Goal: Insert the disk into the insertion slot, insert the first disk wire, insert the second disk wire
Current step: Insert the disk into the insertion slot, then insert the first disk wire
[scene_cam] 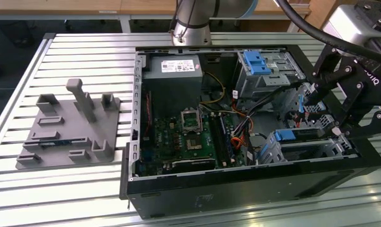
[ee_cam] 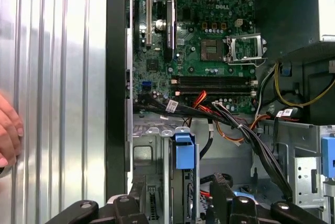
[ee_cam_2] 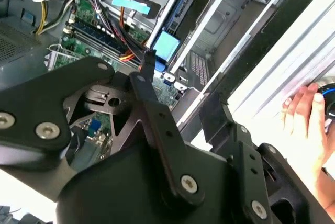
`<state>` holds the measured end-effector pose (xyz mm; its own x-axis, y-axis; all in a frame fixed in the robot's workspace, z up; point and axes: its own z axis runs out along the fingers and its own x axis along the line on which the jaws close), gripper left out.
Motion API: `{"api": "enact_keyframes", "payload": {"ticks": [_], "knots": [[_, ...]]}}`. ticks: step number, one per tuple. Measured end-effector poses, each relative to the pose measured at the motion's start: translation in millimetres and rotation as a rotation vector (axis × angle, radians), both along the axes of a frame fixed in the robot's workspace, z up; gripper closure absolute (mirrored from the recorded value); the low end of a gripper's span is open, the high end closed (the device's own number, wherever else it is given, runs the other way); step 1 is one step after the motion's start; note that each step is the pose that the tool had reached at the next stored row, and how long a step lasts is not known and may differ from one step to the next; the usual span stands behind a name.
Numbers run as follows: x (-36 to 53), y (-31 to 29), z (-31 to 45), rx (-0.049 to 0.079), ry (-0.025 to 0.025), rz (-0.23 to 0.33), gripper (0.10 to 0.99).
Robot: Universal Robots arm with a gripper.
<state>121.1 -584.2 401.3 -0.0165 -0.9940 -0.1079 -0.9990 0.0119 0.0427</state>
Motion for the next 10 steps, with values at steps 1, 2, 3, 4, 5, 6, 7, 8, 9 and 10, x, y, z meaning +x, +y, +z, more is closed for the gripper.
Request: {"api": "enact_keyframes", "payload": {"ticks": [1, 2, 3, 4, 5, 6, 7, 8, 9, 10], "knots": [[0.0, 0.0, 0.0, 0.0, 0.0, 0.0, 0.471], [0.0, 0.1, -0.1, 0.0, 0.0, 0.0, 0.471], [0.0, 0.1, -0.1, 0.0, 0.0, 0.0, 0.471], [0.0, 0.1, -0.1, 0.0, 0.0, 0.0, 0.471], [0.0, 0.2, -0.1, 0.0, 0.0, 0.0, 0.471], [0.0, 0.2, -0.1, 0.0, 0.0, 0.0, 0.471], [0.0, 0.2, -0.1, 0.0, 0.0, 0.0, 0.471], [0.0, 0.2, -0.1, 0.0, 0.0, 0.0, 0.471], [0.0, 0.2, -0.2, 0.0, 0.0, 0.0, 0.471], [0.0, 0.2, -0.2, 0.0, 0.0, 0.0, 0.471]]}}
